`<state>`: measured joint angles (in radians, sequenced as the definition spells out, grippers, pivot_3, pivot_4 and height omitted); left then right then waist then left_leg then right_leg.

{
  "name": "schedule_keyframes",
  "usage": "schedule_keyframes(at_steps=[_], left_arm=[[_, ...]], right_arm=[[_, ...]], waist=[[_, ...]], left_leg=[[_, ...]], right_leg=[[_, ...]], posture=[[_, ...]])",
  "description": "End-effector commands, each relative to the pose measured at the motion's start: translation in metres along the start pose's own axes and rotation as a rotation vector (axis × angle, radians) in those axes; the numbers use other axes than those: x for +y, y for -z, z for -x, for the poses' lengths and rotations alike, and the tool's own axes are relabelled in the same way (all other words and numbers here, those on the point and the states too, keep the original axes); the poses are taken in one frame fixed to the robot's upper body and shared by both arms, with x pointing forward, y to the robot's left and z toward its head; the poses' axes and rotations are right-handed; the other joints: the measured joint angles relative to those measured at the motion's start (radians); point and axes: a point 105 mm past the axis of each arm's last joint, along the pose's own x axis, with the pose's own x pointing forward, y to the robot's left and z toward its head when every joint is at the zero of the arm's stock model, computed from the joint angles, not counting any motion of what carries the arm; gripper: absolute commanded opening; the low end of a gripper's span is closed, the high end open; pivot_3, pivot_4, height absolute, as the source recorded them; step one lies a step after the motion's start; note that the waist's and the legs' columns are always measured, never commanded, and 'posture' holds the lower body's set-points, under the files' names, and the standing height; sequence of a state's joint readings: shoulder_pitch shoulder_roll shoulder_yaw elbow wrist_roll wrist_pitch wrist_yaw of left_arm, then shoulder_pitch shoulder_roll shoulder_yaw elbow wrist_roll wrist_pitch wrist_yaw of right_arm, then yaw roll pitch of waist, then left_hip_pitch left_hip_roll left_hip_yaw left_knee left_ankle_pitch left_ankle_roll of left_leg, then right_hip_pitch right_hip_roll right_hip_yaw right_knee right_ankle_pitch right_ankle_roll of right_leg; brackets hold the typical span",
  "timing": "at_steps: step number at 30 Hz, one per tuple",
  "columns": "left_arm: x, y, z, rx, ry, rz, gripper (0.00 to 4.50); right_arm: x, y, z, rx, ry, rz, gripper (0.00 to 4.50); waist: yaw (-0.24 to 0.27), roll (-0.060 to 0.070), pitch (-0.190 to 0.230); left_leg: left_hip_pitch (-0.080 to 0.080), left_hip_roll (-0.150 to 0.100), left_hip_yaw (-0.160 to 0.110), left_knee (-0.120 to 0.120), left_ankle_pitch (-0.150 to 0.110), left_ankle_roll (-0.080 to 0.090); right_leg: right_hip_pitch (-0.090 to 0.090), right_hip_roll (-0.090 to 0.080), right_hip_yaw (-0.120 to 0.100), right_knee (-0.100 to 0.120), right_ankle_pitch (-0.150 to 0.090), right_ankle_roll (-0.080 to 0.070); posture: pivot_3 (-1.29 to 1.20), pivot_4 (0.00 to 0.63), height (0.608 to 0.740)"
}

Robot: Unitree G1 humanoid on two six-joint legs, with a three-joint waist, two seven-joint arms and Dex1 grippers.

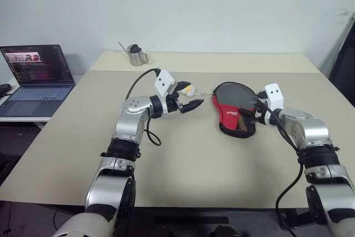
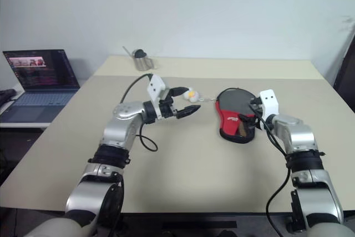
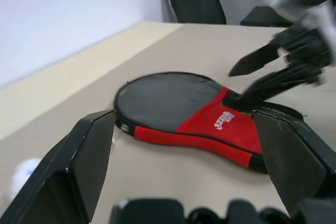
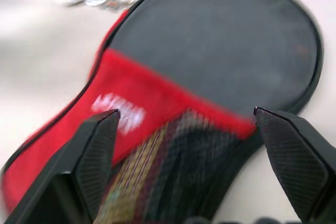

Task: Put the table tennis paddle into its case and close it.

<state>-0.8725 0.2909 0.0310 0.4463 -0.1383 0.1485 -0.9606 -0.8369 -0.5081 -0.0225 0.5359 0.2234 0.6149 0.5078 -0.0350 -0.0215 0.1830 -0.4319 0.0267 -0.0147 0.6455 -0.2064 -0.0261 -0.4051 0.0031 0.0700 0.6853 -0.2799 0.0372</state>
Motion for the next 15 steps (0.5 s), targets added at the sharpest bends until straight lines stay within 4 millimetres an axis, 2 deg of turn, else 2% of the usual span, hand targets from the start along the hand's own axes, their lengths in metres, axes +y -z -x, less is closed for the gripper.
schedule_keyframes(at_steps=[1, 8, 15], left_arm=[[-0.003, -0.017, 0.006, -0.039, -0.017, -0.03, 4.5], [-0.007, -0.016, 0.015, -0.029, -0.038, -0.023, 4.5], [-0.021, -0.03, 0.026, -0.081, 0.064, 0.035, 4.5]], right_arm=[[-0.02, -0.006, -0.004, -0.016, 0.1, 0.035, 4.45], [-0.037, -0.006, -0.005, 0.003, 0.132, 0.001, 4.45], [-0.034, 0.016, -0.004, 0.091, 0.067, -0.071, 4.45]], waist=[[0.004, 0.0, 0.0], [0.002, 0.0, 0.0], [0.001, 0.0, 0.0]], left_leg=[[0.0, 0.0, 0.0, 0.0, 0.0, 0.0], [0.0, 0.0, 0.0, -0.001, 0.0, 0.0], [0.0, 0.0, 0.0, 0.0, 0.0, 0.0]], right_leg=[[0.0, 0.0, 0.0, 0.0, 0.0, 0.0], [0.0, 0.0, 0.0, 0.0, 0.0, 0.0], [0.0, 0.0, 0.0, 0.0, 0.0, 0.0]], posture=[[0.0, 0.15, 0.74], [0.0, 0.15, 0.74], [0.0, 0.15, 0.74]])
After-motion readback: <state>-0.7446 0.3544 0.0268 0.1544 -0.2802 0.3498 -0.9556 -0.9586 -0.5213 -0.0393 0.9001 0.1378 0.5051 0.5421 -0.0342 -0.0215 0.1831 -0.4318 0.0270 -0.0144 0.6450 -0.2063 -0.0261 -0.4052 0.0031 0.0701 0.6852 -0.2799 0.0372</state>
